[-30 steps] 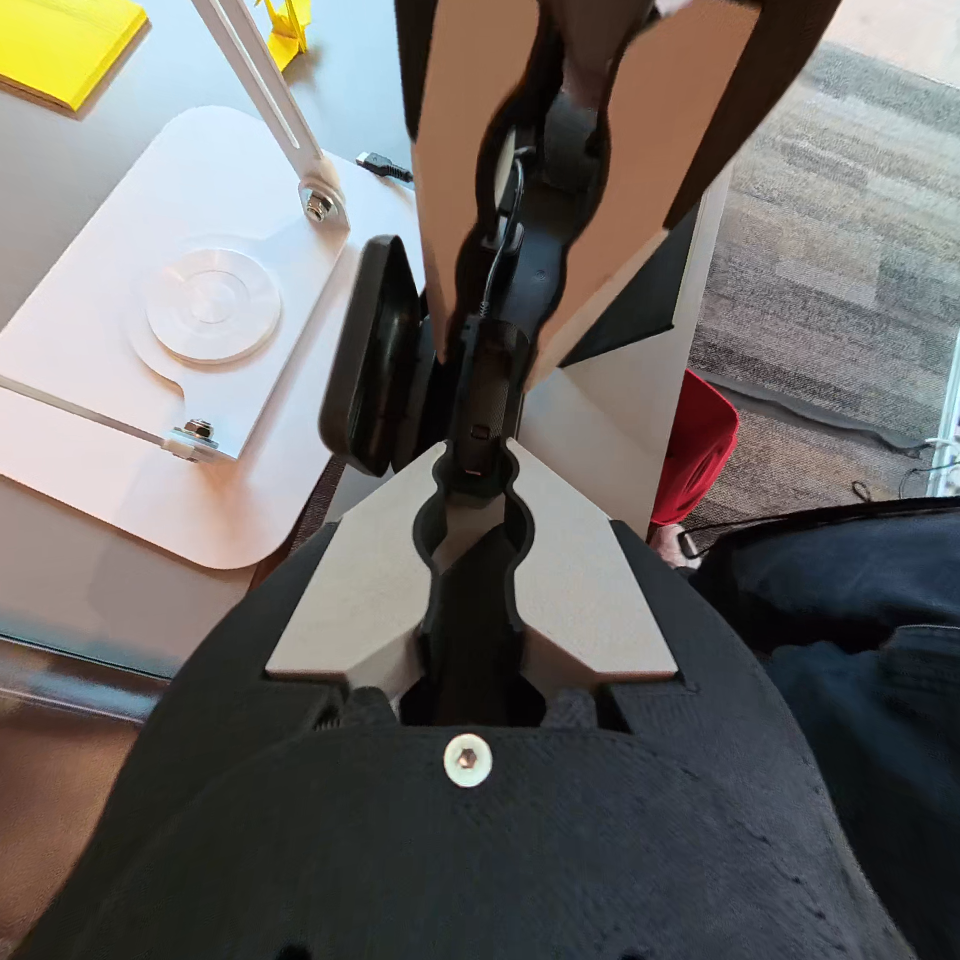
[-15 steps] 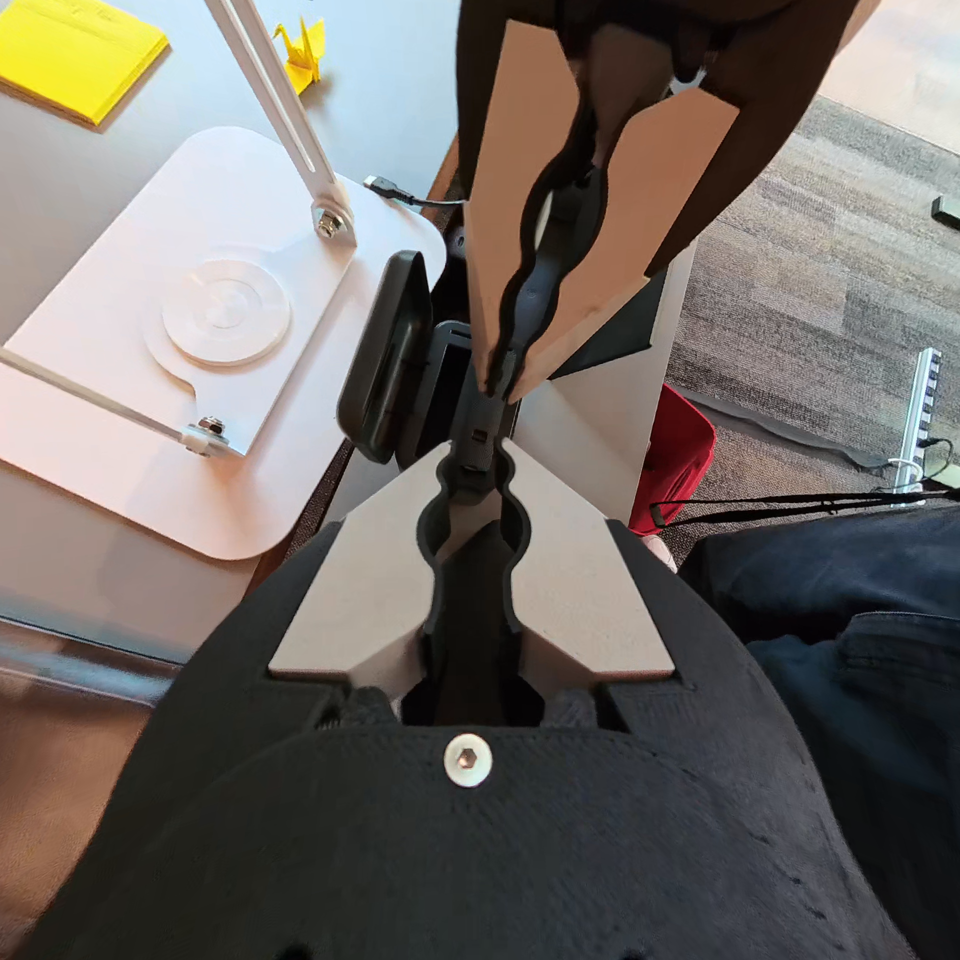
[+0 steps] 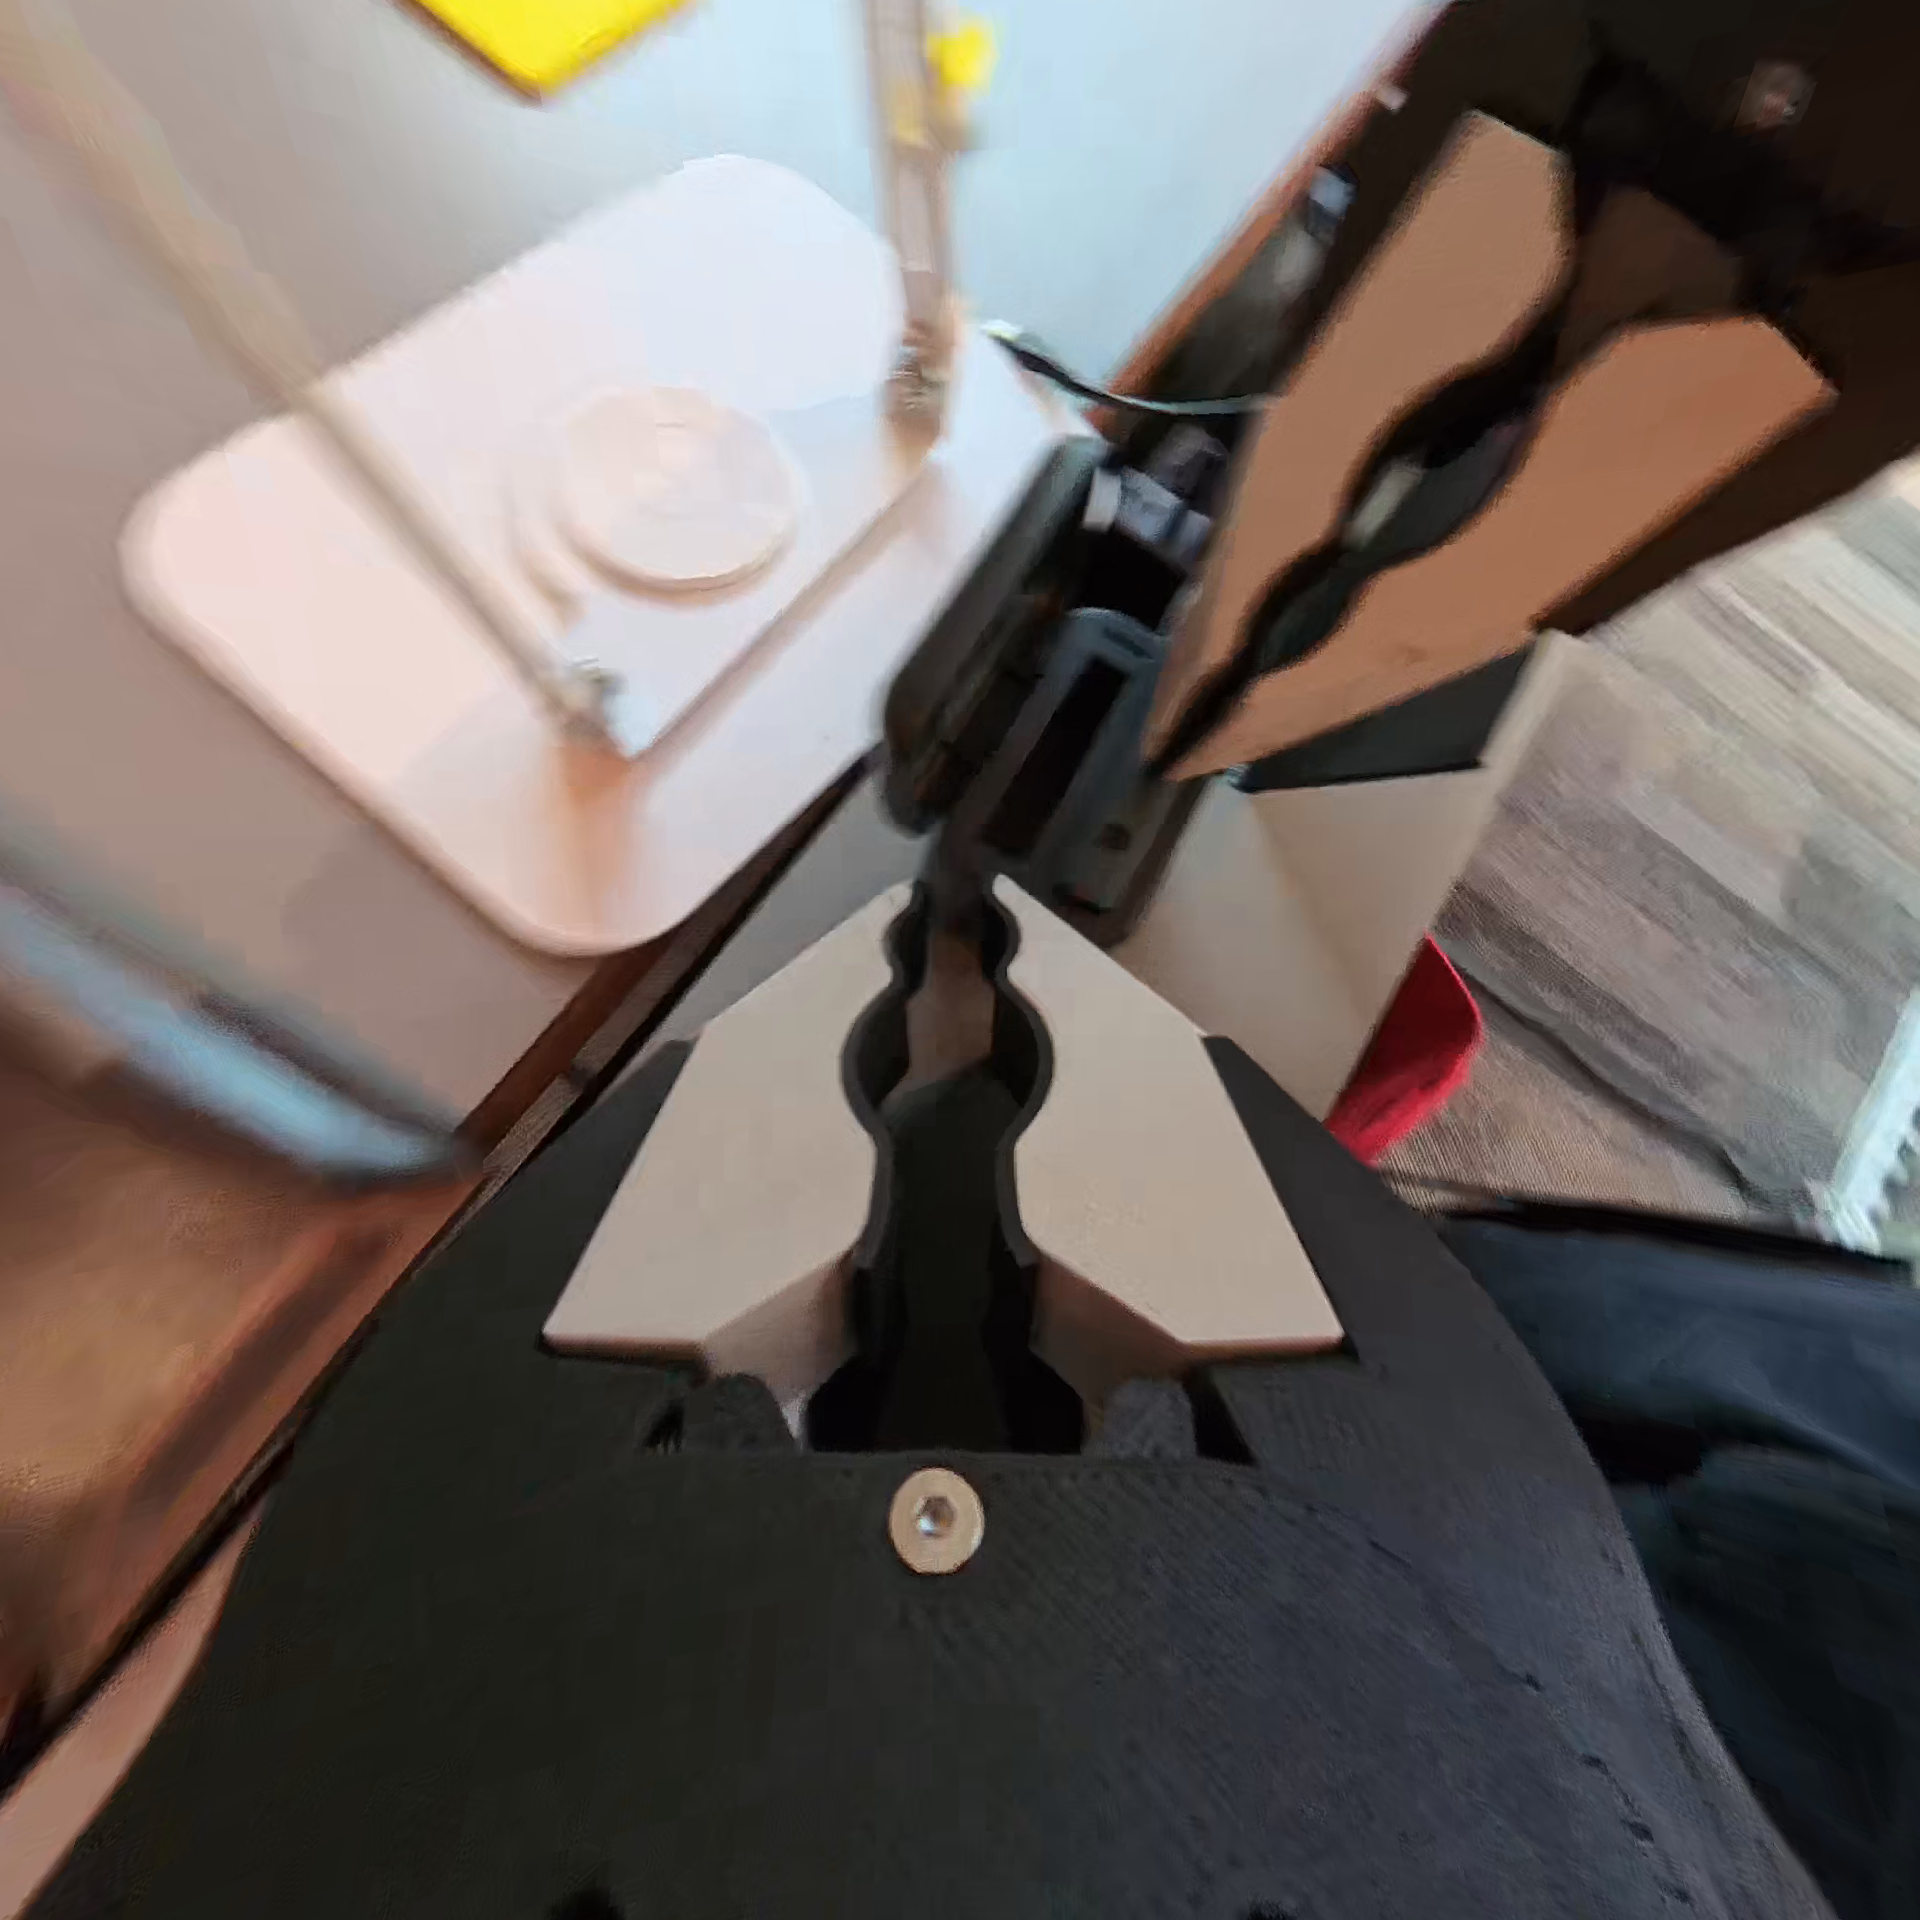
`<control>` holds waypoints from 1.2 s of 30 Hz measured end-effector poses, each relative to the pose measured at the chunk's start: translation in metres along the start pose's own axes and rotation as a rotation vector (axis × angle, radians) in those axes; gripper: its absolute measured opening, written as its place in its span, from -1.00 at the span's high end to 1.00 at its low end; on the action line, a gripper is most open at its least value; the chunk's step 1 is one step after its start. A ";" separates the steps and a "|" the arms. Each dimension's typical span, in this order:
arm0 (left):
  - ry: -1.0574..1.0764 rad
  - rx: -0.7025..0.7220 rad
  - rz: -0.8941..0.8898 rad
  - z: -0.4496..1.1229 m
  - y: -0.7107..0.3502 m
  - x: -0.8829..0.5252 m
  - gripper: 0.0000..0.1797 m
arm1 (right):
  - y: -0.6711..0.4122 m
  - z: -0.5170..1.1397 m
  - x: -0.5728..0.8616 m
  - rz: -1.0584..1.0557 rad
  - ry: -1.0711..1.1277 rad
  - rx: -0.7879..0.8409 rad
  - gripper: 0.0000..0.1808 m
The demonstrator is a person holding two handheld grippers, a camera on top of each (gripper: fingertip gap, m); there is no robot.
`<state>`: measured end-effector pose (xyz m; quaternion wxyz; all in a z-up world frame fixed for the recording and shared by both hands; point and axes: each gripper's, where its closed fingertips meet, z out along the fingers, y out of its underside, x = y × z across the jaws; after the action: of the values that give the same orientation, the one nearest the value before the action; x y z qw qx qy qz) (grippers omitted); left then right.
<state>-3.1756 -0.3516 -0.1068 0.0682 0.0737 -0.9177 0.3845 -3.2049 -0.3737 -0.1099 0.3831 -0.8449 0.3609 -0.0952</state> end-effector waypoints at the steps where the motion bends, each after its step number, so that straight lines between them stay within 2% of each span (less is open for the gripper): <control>1: -0.077 0.038 -0.051 -0.014 0.000 -0.013 0.80 | -0.004 -0.001 0.001 -0.027 0.034 0.007 1.00; 3: -0.316 0.143 -0.191 -0.065 0.014 -0.056 0.63 | -0.030 -0.016 -0.005 -0.059 0.118 0.144 0.97; 5: -0.699 0.131 -0.380 -0.135 0.075 -0.116 0.48 | -0.056 -0.038 -0.017 -0.019 0.175 0.264 0.96; 6: -0.809 0.101 -0.477 -0.163 0.111 -0.135 0.41 | -0.065 -0.046 -0.027 0.006 0.181 0.307 0.96; 8: -0.872 0.048 -0.668 -0.192 0.168 -0.156 0.27 | -0.071 -0.057 -0.047 0.036 0.189 0.361 0.95; 11: -0.820 0.015 -0.870 -0.188 0.211 -0.165 0.07 | -0.063 -0.057 -0.066 0.081 0.192 0.366 0.95; 12: -0.790 0.020 -0.888 -0.182 0.212 -0.164 0.06 | -0.062 -0.055 -0.068 0.106 0.184 0.368 0.95; 13: -0.783 0.030 -0.869 -0.179 0.208 -0.163 0.14 | -0.064 -0.054 -0.071 0.124 0.173 0.375 0.95; 15: -0.765 0.003 -0.821 -0.170 0.200 -0.158 0.14 | -0.073 -0.051 -0.074 0.125 0.162 0.389 0.96; 17: -0.796 -0.092 -0.740 -0.162 0.203 -0.153 0.15 | -0.082 -0.049 -0.074 0.098 0.173 0.383 0.96; 18: -0.815 -0.120 -0.690 -0.161 0.202 -0.152 0.41 | -0.086 -0.049 -0.073 0.081 0.183 0.379 0.96; 19: -0.814 -0.128 -0.655 -0.159 0.198 -0.150 0.53 | -0.090 -0.049 -0.074 0.062 0.192 0.376 0.96; 22: -0.744 -0.180 -0.619 -0.153 0.193 -0.144 0.54 | -0.095 -0.049 -0.078 0.025 0.204 0.360 0.96; 24: -0.658 -0.147 -0.545 -0.151 0.175 -0.133 0.54 | -0.095 -0.050 -0.080 0.044 0.199 0.364 0.97; 26: -0.568 -0.071 -0.360 -0.154 0.135 -0.109 0.54 | -0.097 -0.051 -0.084 0.121 0.148 0.367 0.95; 28: -0.439 -0.007 -0.102 -0.155 0.082 -0.064 0.54 | -0.105 -0.052 -0.093 0.250 0.004 0.375 0.91; 30: -0.317 0.010 0.194 -0.153 0.036 -0.007 0.55 | -0.119 -0.059 -0.106 0.395 -0.229 0.378 0.69; 32: -0.255 0.011 0.457 -0.151 0.003 0.041 0.55 | -0.131 -0.068 -0.094 0.520 -0.329 0.397 0.57; 34: -0.213 0.027 0.613 -0.149 -0.021 0.075 0.55 | -0.134 -0.076 -0.076 0.600 -0.343 0.405 0.51; 36: -0.159 0.075 0.674 -0.148 -0.039 0.103 0.54 | -0.131 -0.081 -0.081 0.667 -0.464 0.359 0.45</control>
<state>-3.2586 -0.2810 0.0422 -0.1373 -0.2012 -0.8780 0.4120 -3.2281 -0.3073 0.0495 0.6042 -0.6016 0.4959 0.1644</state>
